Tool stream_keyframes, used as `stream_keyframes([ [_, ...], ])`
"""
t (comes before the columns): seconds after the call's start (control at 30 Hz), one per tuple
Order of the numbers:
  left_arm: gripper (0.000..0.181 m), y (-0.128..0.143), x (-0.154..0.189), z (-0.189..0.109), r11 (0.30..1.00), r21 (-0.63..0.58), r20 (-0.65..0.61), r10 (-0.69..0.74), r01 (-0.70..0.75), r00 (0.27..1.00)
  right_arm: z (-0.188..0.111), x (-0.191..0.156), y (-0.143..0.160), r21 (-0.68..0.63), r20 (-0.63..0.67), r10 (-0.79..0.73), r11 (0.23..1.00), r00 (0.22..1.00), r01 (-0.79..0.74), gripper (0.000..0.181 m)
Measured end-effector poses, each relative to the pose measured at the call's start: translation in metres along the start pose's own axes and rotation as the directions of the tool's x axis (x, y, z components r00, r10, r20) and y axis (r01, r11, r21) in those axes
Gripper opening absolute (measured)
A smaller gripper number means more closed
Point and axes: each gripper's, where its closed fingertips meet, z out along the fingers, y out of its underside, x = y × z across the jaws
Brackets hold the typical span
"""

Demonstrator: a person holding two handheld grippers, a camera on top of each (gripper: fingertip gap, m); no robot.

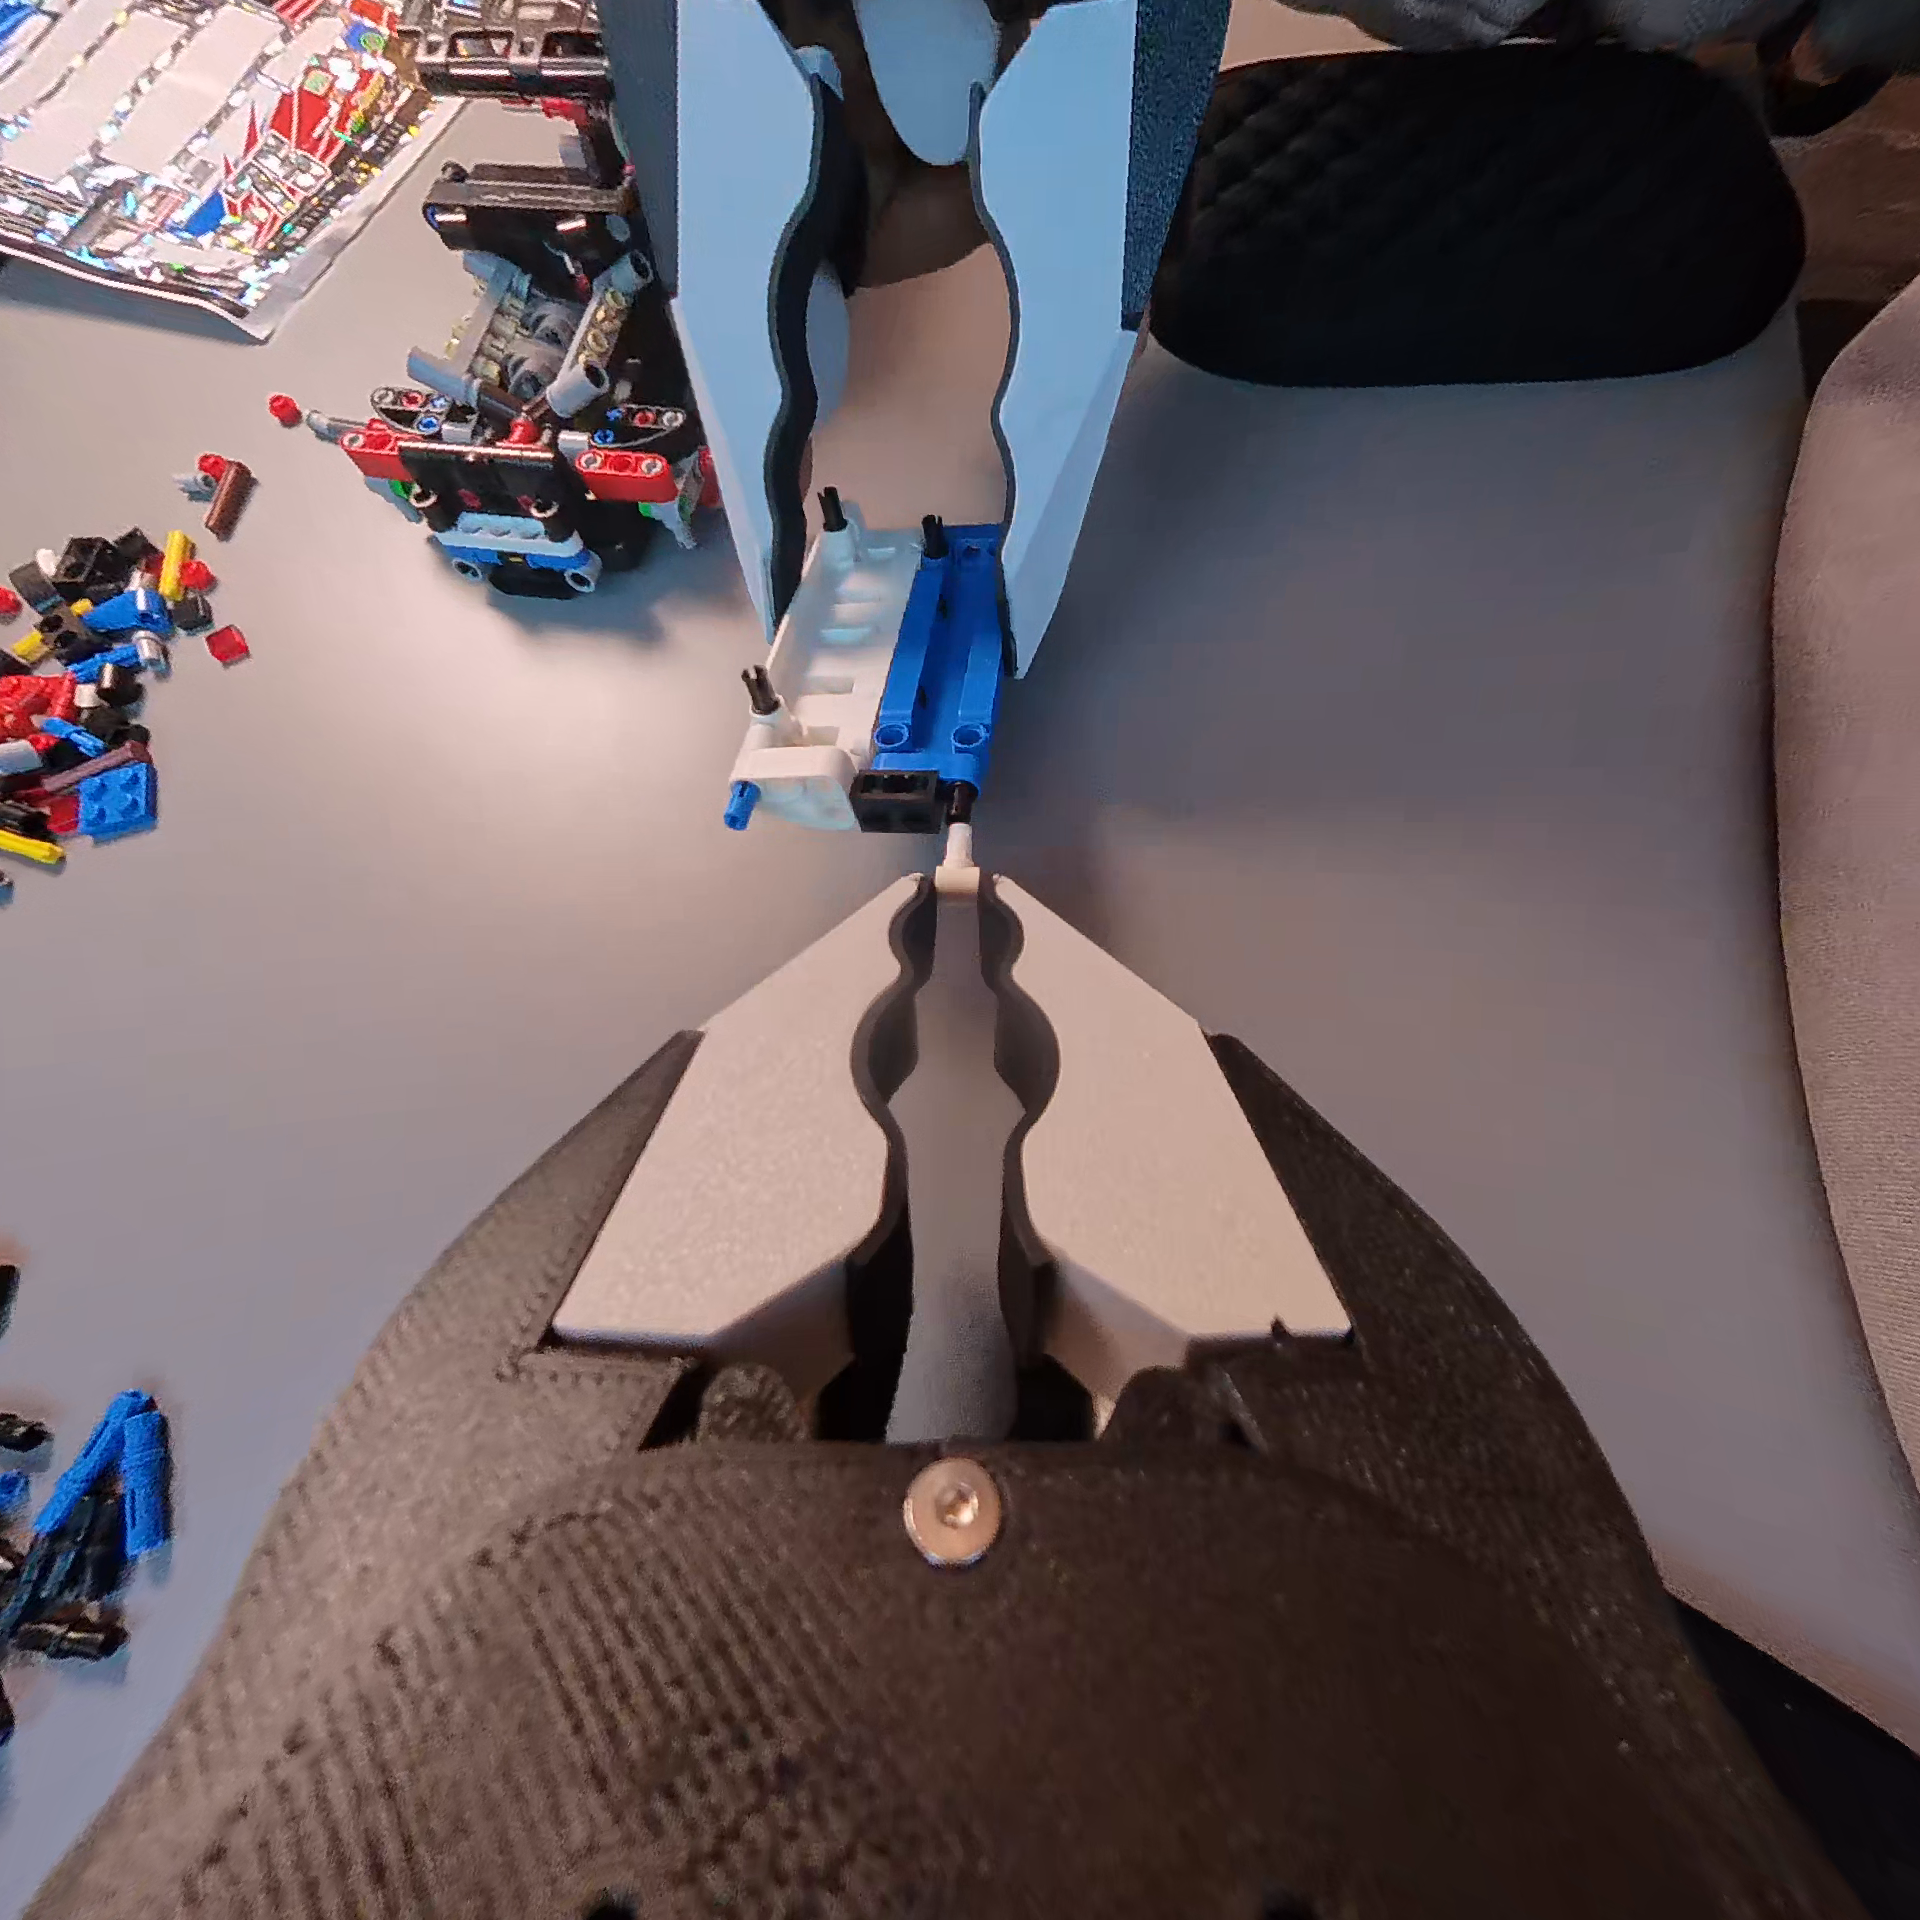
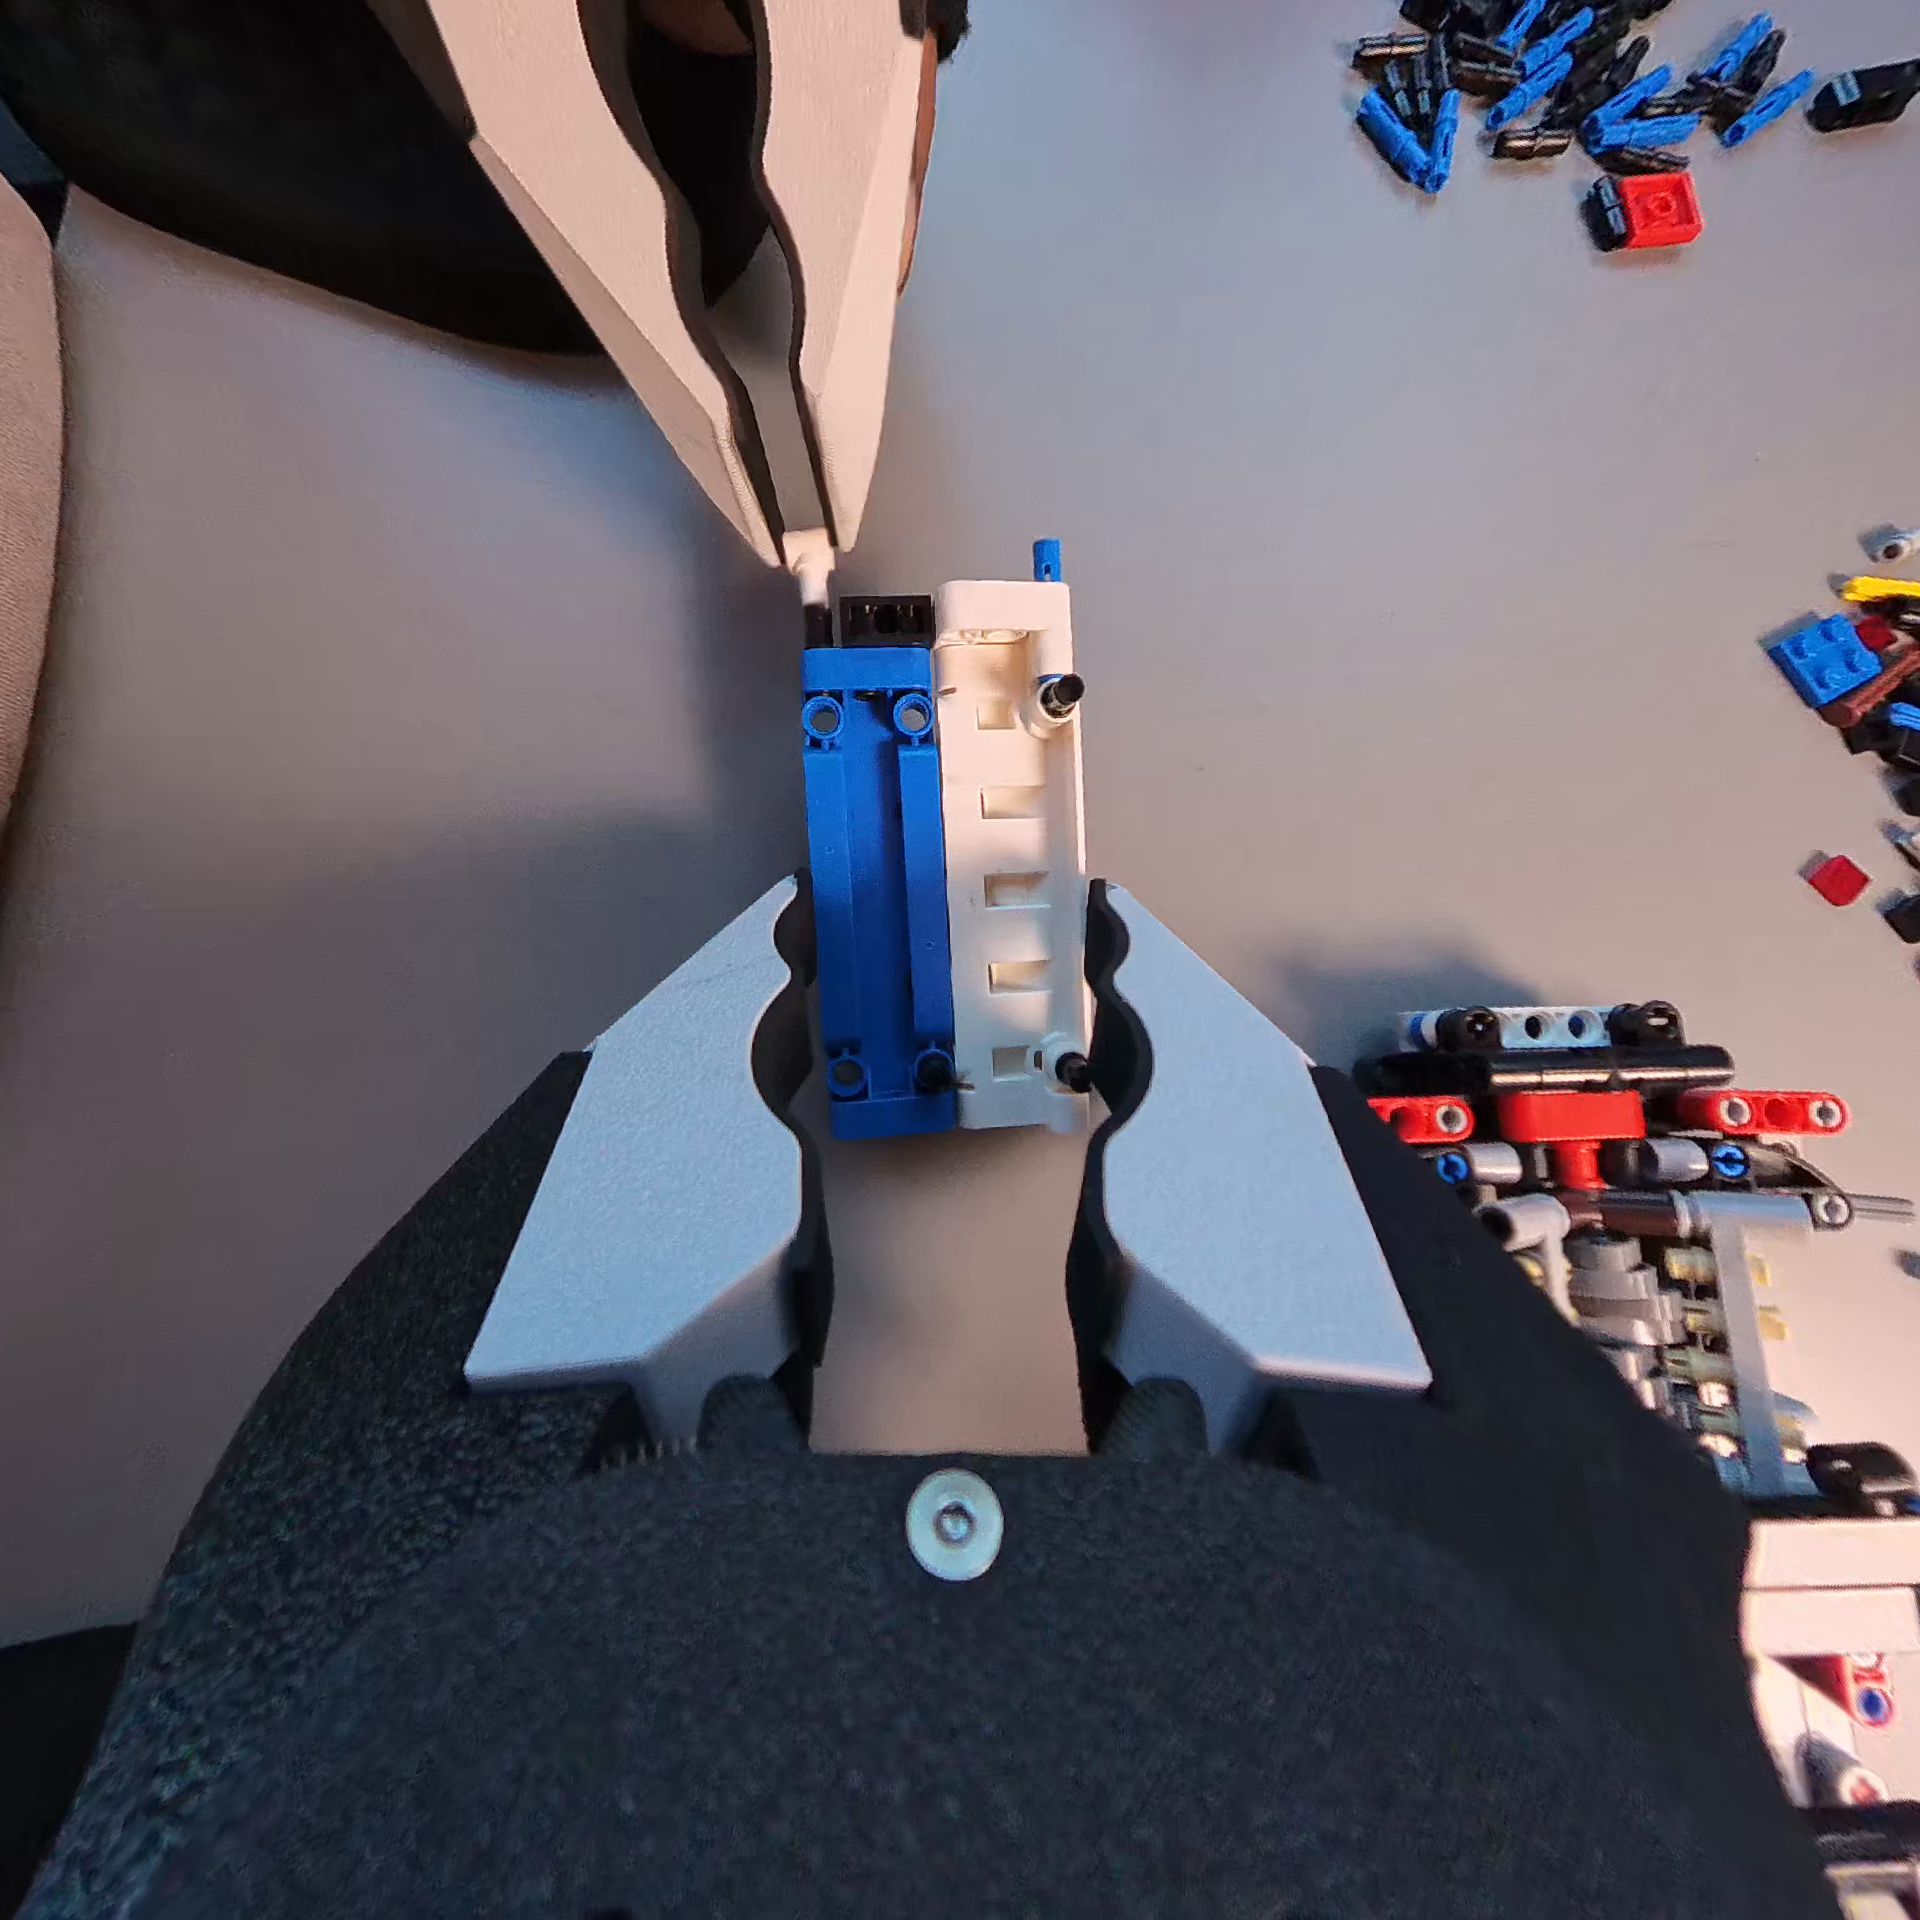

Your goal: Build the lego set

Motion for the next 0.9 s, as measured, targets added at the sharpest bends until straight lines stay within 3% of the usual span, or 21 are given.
stream_keyframes([
  [0.9, 0.006, 0.0062, 0.0022, 0.0056, 1.000, -0.029, -0.006, 0.001, -0.001, 1.000, 0.0019, -0.0019, 0.0040, 0.008, -0.006, 0.005, 1.000, 1.000, -0.005, 0.050],
])
